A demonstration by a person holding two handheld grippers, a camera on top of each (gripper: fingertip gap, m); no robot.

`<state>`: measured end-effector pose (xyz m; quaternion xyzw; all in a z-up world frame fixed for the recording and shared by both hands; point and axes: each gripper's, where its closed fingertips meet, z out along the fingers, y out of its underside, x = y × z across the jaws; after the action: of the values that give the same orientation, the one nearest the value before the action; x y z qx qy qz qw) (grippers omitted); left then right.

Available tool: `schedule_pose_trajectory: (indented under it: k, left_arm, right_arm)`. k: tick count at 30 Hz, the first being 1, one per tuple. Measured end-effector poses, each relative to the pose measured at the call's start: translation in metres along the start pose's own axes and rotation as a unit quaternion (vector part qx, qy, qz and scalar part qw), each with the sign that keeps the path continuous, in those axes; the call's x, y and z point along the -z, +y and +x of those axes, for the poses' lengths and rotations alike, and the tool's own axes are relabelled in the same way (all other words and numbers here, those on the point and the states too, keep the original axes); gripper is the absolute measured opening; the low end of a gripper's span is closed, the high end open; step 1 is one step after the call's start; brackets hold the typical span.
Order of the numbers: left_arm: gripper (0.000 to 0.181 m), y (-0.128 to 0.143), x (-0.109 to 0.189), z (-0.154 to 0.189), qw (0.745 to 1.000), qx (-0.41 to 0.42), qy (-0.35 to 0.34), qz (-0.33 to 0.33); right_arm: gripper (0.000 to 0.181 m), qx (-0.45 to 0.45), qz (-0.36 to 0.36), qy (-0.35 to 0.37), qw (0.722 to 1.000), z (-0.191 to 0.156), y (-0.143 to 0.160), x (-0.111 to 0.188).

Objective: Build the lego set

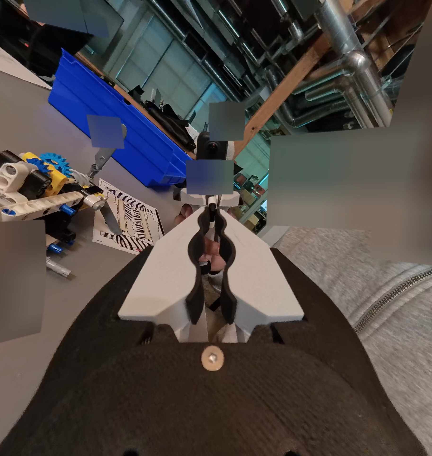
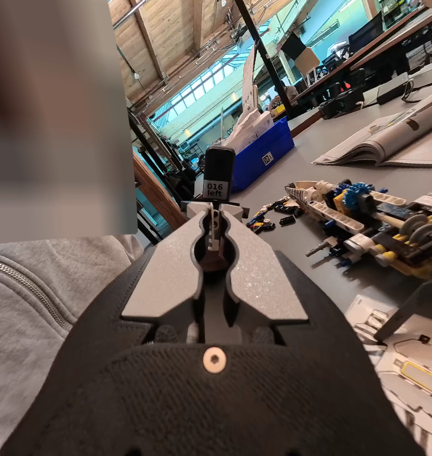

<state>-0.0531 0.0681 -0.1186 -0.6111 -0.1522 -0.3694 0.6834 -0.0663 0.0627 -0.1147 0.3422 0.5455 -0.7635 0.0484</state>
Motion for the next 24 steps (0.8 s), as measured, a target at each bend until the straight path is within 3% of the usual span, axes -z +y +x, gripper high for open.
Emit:
schedule_pose_trajectory:
  k: [9,13,24]
  left_arm:
    - [0.001,-0.0011,0.0011,-0.0009,1.000,0.000,-0.002,0.007]
    - [0.012,-0.0003,0.0006,0.0049,1.000,-0.002,0.018,0.006]
    - [0.001,-0.0004,0.0014,0.0066,0.999,0.011,0.030,0.003]
  right_arm:
    - [0.004,0.007,0.001,0.013,1.000,0.0007,0.0011,-0.0012]
    - [0.004,0.018,0.000,0.016,1.000,-0.0010,0.0020,-0.0018]
    - [0.004,0.047,-0.008,0.014,0.999,-0.0057,0.0031,-0.0016]
